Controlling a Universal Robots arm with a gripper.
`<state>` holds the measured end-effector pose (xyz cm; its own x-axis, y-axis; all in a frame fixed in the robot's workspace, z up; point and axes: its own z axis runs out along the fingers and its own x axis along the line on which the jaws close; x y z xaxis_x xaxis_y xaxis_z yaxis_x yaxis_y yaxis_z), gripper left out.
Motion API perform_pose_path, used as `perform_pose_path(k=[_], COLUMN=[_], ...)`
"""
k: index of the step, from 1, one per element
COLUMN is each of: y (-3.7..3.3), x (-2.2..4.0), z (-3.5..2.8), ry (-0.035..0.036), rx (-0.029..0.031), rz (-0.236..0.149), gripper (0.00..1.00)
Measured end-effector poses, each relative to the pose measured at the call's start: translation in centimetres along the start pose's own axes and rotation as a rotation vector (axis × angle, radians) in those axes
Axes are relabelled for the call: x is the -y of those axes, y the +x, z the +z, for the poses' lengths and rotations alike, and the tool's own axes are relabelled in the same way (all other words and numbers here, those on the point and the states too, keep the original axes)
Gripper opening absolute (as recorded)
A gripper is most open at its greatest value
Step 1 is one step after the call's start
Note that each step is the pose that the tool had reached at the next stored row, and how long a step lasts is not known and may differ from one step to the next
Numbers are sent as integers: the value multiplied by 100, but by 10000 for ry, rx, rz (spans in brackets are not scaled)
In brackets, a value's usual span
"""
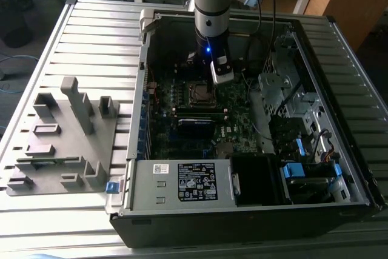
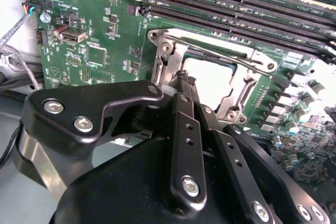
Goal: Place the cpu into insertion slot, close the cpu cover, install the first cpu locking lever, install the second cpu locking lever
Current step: 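Install the first cpu locking lever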
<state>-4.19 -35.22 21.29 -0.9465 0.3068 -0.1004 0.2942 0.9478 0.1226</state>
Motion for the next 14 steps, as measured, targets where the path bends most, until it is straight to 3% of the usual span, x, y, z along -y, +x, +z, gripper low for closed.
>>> perform_pose_path(k=[7,14], y=[-1,1], x=[0,1], z=[-1,8], ry=[7,190], rx=[-19,-582], rz=[0,53], gripper=[11,11])
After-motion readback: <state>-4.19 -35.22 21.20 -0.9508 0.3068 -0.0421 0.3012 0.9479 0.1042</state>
